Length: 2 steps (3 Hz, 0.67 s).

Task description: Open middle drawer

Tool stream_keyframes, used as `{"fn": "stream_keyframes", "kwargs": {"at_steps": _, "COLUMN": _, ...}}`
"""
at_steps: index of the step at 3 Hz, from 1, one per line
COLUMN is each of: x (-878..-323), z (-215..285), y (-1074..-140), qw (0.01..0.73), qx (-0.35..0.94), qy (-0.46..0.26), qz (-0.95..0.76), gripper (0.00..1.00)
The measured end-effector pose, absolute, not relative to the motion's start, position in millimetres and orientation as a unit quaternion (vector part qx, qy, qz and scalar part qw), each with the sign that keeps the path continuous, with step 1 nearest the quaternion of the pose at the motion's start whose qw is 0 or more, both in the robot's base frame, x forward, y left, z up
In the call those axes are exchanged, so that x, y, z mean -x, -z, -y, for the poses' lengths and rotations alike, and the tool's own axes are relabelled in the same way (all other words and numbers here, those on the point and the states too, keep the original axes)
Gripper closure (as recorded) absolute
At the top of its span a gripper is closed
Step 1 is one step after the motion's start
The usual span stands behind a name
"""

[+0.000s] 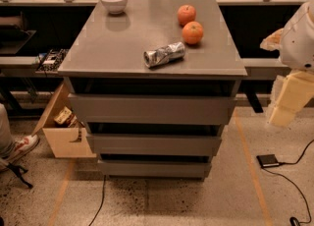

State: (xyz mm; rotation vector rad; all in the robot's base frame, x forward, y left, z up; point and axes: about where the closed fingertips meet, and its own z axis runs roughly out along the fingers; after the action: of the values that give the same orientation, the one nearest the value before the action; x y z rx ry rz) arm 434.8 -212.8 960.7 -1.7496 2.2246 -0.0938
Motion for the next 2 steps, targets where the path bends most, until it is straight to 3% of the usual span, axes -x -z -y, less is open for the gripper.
{"fn": "stream_keyframes", "kwargs": {"at_steps": 2, "x": -425.4, "z": 206.6, "y": -836.1, "qw": 0.118, "qx": 0.648, "qy": -0.027, "qz": -0.752, "gripper": 0.00}}
